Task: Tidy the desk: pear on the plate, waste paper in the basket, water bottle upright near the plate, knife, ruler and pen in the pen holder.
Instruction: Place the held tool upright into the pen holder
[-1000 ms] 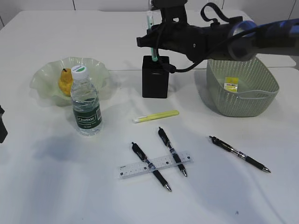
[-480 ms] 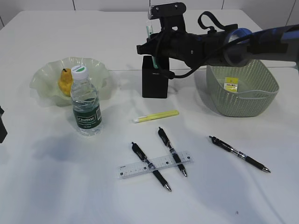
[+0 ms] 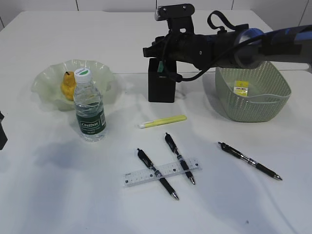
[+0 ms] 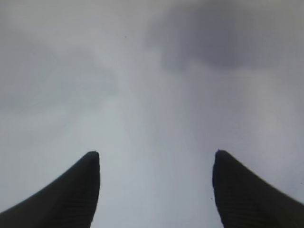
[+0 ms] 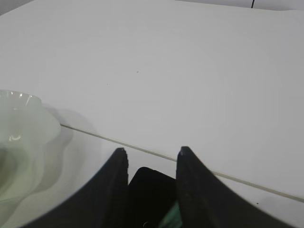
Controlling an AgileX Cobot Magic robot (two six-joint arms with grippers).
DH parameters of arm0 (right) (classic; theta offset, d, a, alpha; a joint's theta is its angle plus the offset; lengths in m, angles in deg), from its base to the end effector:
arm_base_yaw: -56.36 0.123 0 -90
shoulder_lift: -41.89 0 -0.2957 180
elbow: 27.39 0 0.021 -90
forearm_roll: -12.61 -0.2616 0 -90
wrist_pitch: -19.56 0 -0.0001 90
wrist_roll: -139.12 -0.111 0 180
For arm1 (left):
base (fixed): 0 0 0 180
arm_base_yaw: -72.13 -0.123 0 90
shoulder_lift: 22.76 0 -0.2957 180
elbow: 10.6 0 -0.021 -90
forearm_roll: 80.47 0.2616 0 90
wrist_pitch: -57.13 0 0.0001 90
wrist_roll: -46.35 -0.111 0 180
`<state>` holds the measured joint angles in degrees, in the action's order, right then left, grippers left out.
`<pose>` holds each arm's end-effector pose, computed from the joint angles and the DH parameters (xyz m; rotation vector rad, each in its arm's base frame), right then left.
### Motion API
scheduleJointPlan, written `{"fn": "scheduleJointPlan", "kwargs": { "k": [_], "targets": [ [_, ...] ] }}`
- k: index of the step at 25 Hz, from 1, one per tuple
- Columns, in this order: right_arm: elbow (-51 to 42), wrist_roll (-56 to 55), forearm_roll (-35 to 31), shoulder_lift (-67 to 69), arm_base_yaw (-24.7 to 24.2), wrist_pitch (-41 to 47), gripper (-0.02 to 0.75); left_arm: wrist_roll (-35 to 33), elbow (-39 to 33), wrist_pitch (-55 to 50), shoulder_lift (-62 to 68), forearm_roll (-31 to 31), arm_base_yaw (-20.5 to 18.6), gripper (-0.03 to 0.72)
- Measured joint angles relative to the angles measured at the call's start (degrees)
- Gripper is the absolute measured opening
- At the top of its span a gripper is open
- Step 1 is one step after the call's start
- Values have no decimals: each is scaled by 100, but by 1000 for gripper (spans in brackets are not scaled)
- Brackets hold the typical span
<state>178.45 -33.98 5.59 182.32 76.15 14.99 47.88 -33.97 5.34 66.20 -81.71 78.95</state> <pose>0.5450 0.1950 0.1835 -0.3231 1.8999 0.2235 0.2727 -0.0345 0.2319 0.1165 2.8636 -0.0561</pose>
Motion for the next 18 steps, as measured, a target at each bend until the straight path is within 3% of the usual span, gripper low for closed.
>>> {"fn": "scheduleJointPlan", "kwargs": {
  "k": [9, 18],
  "targets": [
    [23, 100, 19, -653, 0, 1144, 265, 0, 0, -7, 0, 0, 0, 521],
    [23, 317, 230, -1673, 0, 3303, 266, 0, 0, 52, 0, 0, 0, 521]
  ]
}}
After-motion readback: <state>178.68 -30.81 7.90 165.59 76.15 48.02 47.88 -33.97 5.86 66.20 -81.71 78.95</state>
